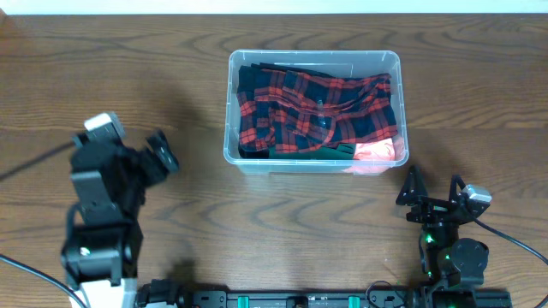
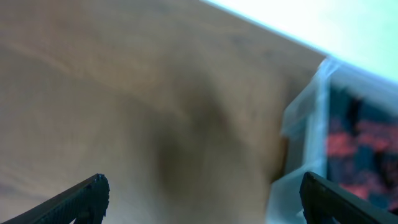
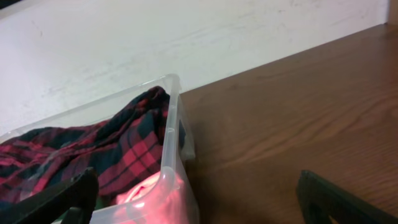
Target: Pack container
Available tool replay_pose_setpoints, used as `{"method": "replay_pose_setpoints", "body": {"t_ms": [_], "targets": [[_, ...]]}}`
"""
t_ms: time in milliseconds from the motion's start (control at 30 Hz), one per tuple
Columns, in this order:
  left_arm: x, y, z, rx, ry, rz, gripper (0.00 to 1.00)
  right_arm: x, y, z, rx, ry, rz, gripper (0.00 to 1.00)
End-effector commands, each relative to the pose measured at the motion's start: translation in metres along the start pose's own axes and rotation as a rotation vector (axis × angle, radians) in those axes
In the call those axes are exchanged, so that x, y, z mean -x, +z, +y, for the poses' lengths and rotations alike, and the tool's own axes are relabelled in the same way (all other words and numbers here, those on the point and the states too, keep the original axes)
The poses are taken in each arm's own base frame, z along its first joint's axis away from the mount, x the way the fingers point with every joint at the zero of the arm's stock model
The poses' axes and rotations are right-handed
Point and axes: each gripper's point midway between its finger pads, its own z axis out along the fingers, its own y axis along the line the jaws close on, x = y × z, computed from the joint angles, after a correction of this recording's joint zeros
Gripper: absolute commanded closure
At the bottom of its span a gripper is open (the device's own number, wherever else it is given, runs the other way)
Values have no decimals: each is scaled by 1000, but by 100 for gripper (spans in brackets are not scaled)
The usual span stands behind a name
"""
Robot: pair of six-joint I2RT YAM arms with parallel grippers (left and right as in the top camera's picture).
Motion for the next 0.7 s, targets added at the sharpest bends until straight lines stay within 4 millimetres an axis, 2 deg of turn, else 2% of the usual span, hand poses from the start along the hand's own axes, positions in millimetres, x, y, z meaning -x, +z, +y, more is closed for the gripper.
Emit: {"method": "replay_pose_setpoints", "body": {"t_ms": [0,167,333,667], "targets": [[-16,-7,7,-2,-1,-33,2,1,0,-3,-12,9,-7,1],[-42,-9,16,-6,-2,-44,2,1,0,-3,-11,9,-7,1],[-61,-10,23,-13,-4,-68,2,1,0,-3,-11,9,-7,1],[-62,-23,46,27,-59,-210,2,1,0,-3,-11,9,-7,1]]}}
